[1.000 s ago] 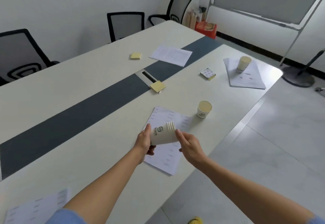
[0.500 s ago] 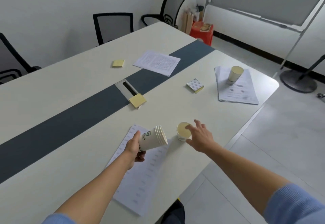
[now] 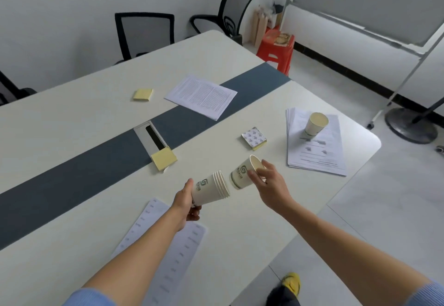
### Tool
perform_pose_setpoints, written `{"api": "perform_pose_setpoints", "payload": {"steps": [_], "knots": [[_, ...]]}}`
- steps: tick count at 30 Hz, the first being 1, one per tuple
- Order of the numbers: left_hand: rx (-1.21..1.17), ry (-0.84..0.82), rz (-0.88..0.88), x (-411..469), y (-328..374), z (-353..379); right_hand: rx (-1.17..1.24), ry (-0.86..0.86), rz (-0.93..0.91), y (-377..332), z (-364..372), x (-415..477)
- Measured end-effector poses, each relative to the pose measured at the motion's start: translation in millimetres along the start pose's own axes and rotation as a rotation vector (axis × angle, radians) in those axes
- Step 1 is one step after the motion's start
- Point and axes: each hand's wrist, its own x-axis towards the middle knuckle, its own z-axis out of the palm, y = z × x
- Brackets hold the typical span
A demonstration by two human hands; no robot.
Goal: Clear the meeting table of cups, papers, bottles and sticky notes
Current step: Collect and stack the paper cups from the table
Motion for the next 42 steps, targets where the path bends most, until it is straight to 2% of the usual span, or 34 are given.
{"api": "perform_pose_setpoints", "payload": {"steps": [8,13,19,21,25,29,38,40,42], "knots": [[-0.026,0.064,0.054,3,36,94,0.198,-0.100,-0.206,26,-56,30],[-0.040,0.040,0.080,5,54,177,0.252,-0.197,-0.220,60,-105,46],[-0.044,0.026,0.067,12,70,263,0.315,-0.228,-0.080,102,-179,69],[-0.030,0.031,0.071,16,77,274,0.177,-0.205,-0.074,111,-201,88],[-0.032,0.062,0.061,30,93,289,-0.295,-0.077,-0.065,136,-231,144],[-0.065,0.090,0.033,52,107,300,-0.588,-0.110,-0.029,157,-250,193],[-0.159,0.061,-0.025,118,157,342,-0.847,-0.334,-0.107,187,-264,267],[-0.165,0.050,-0.028,128,170,355,-0.810,-0.355,-0.103,190,-268,279],[-0.142,0.040,-0.026,135,181,363,-0.663,-0.300,-0.092,189,-276,286]]}}
